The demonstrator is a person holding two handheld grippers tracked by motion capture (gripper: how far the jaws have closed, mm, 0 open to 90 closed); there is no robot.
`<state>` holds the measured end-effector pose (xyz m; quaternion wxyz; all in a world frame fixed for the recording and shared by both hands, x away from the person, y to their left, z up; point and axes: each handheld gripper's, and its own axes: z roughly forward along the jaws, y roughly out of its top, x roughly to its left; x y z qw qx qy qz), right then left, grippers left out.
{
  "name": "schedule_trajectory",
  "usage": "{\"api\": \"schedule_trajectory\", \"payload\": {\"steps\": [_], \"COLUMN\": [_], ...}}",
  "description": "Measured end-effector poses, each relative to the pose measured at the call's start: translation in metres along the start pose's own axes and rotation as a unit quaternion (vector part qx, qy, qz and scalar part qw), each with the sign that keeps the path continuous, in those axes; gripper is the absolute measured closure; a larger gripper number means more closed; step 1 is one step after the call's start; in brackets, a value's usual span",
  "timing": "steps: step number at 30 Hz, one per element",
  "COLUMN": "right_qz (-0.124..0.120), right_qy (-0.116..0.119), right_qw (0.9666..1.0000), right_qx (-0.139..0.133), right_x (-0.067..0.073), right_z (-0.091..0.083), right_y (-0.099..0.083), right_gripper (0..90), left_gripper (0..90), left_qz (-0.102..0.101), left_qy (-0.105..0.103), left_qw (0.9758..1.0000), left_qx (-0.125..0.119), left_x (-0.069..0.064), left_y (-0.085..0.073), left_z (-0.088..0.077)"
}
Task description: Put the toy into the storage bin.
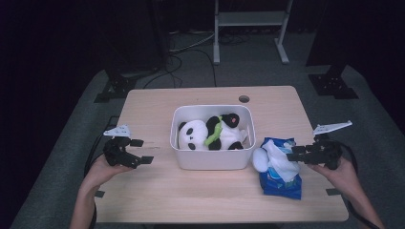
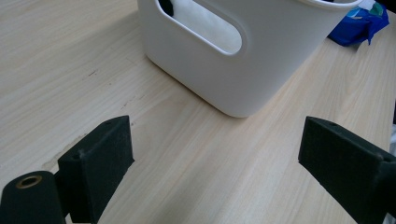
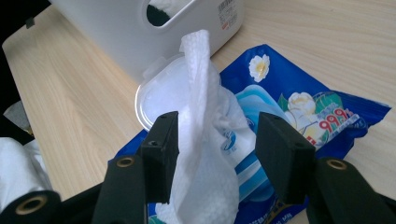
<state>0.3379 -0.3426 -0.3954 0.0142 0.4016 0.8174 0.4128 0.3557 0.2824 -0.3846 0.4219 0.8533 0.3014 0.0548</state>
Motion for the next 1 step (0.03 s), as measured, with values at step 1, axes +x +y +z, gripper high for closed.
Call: {"api": "schedule_trajectory", "payload": {"steps": [1], "right_qz": [0.001], "right_qy": [0.002], "right_qw": [1.0000], "right_qx": [-0.002], "right_x": [0.0002], "right_z": [-0.0009], "right_y": [-0.0018], "right_gripper": [47.9], "left_gripper": [8.7], "left_qz": [0.001], "left_qy": [-0.001], "left_qw": [1.0000], "left_qx": [-0.001], "left_x": [-0.0003], "left_y": [0.0001], "left_z": [0.0001]}}
